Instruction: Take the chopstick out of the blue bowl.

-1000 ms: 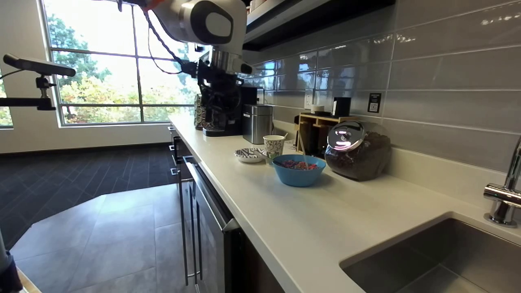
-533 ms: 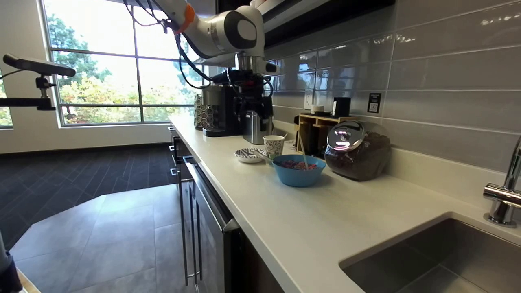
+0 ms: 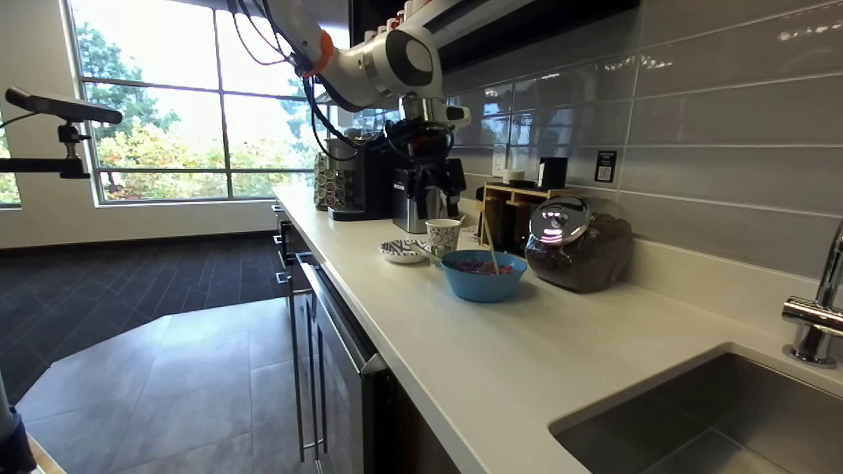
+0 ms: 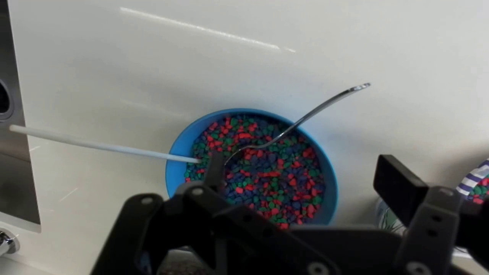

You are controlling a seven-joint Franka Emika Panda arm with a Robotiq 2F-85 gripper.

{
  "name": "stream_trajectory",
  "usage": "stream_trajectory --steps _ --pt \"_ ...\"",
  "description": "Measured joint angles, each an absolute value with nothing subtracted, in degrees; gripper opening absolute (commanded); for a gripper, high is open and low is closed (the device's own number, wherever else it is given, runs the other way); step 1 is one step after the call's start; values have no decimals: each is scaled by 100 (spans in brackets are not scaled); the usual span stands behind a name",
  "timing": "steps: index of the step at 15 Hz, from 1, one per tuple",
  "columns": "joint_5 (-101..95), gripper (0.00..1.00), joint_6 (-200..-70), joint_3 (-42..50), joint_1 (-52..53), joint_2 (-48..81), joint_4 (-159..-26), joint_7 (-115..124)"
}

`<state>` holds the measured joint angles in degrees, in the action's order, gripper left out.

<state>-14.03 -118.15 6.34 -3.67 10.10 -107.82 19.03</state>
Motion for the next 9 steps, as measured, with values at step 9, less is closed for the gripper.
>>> stream_trajectory --steps 9 --pt "-1496 100 -10569 958 -604 1778 -9567 1700"
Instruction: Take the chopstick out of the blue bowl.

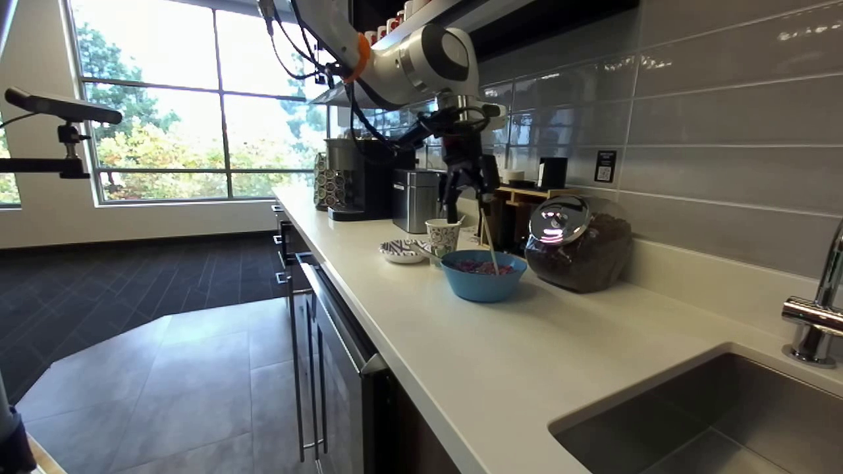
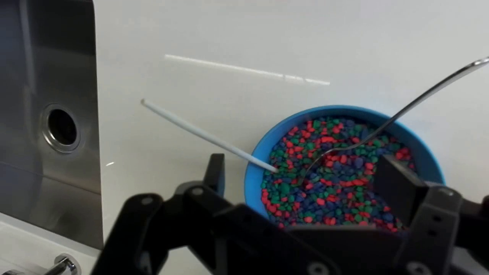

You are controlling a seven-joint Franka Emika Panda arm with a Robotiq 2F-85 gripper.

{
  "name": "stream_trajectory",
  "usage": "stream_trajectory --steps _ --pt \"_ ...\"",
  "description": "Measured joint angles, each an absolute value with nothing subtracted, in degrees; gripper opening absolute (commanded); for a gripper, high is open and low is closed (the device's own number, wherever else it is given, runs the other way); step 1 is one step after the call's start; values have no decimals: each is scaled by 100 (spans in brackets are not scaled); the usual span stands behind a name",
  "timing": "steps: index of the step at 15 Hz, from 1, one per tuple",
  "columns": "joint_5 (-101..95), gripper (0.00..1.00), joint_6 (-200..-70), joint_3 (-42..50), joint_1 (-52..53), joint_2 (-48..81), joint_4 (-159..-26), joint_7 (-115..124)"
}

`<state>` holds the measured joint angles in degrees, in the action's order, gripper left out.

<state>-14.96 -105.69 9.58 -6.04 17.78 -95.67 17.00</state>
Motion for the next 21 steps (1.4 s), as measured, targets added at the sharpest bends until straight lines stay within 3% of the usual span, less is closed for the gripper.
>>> stream_trajectory --steps 9,16,17,18,20,21 --pt "-1319 100 -10027 1015 -977 3083 -8148 1300" --pt "-1103 100 -8618 1016 -1173 3772 -7131 896" --pt "-1057 95 -8432 1016 -1191 3854 -7000 865" --pt "-1011 75 -8252 1016 -1210 3936 -6869 838" --pt "-929 70 -7962 1015 -1247 4092 -6615 803" --pt "-879 62 -7861 1015 -1271 4165 -6494 793"
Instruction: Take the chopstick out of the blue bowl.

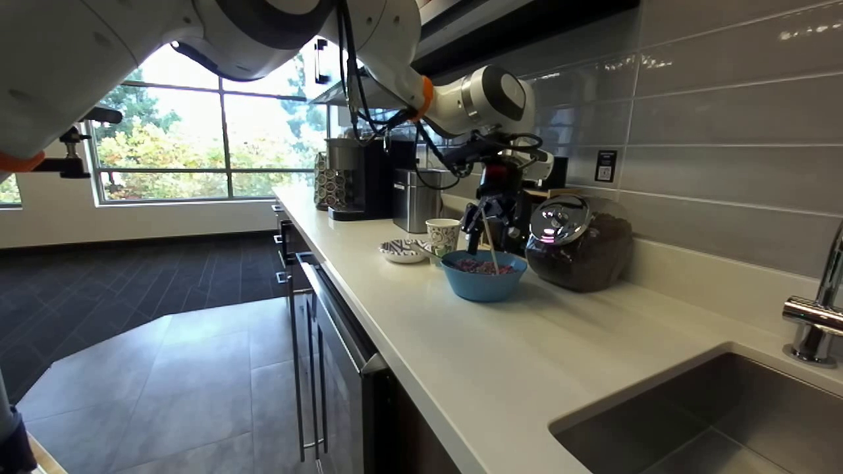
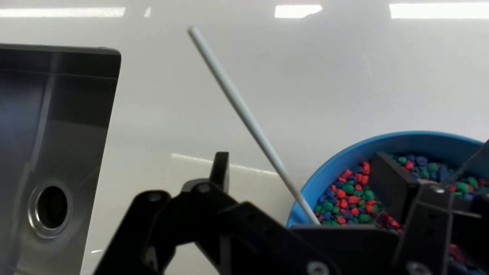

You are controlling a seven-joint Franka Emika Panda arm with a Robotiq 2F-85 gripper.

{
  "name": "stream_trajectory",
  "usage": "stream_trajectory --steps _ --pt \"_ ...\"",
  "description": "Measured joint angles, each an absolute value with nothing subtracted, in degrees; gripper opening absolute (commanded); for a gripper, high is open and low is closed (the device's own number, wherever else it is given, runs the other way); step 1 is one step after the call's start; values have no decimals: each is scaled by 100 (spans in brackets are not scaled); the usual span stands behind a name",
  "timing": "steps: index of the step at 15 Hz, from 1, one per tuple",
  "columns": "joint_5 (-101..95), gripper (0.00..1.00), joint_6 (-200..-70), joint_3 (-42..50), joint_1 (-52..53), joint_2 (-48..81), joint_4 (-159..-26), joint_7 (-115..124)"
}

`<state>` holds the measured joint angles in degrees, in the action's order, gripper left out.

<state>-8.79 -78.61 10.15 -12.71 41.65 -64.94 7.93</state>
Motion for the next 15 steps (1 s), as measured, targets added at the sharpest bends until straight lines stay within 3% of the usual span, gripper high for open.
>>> stream_trajectory --steps 5,9,10,12,15 --pt "-611 22 -7691 1010 -1404 4449 -6013 786" --pt "-418 14 -7689 994 -1489 4559 -5743 785" --pt "-389 17 -7689 989 -1502 4565 -5703 785" --pt "-349 15 -7689 982 -1515 4566 -5645 783" --pt "-330 7 -7689 980 -1521 4566 -5559 774"
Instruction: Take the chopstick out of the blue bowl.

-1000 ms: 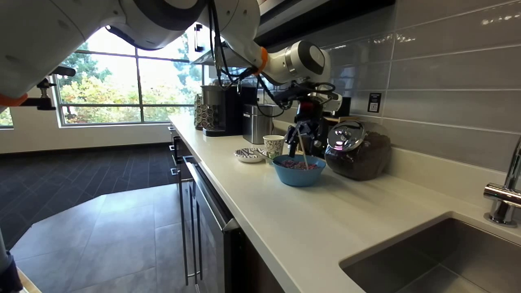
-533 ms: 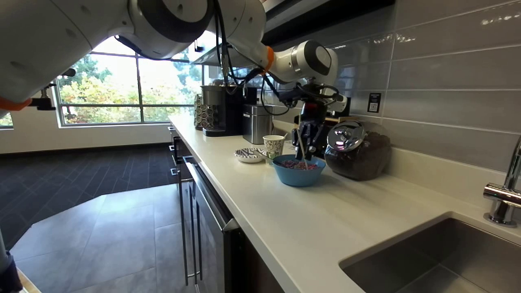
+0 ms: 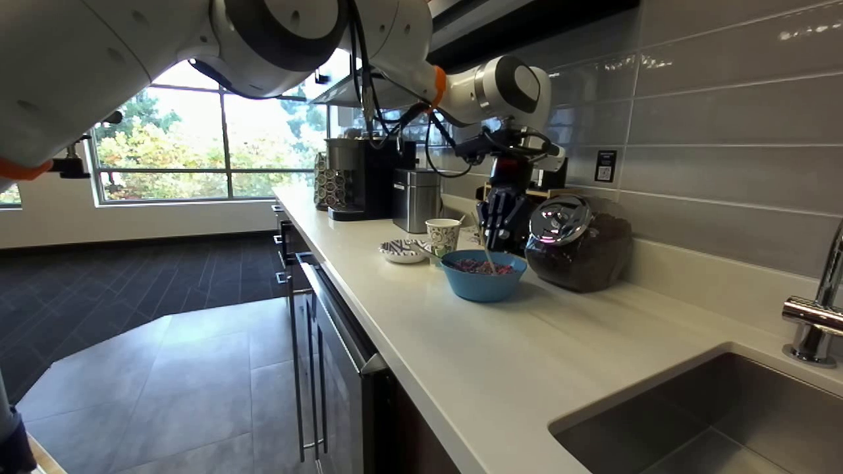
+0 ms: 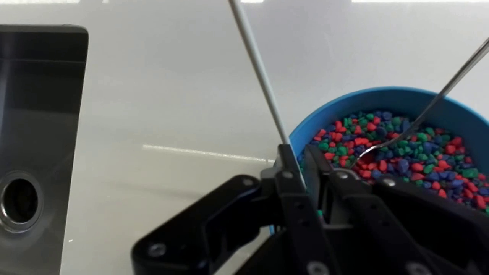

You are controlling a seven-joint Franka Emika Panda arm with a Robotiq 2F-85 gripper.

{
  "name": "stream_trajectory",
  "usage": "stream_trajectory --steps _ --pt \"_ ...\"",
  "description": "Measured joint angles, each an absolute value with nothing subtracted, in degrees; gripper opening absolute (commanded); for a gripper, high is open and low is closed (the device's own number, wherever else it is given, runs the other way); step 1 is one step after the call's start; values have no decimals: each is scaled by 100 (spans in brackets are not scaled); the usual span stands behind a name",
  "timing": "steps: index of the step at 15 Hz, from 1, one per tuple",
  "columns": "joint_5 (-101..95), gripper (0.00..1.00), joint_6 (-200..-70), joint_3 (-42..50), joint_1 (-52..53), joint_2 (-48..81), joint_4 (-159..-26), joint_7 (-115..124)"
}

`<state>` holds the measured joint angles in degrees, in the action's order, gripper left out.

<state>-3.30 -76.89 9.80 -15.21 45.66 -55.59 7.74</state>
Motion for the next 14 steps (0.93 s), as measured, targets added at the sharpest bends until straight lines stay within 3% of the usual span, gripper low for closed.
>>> stream_trajectory --steps 1,2,3,5,8,11,13,14 --pt "-328 0 -7689 980 -1521 4566 -5540 769" --pt "-328 10 -7689 980 -1521 4566 -5526 762" --pt "-328 30 -7689 979 -1521 4566 -5515 756" --pt "-328 36 -7689 979 -1521 4566 -5500 747" --pt "-328 58 -7689 979 -1522 4570 -5499 745" --pt "-328 60 -7690 979 -1526 4599 -5498 655" --pt "-328 53 -7690 975 -1541 4626 -5498 425" --pt "-328 54 -7690 963 -1559 4639 -5498 266"
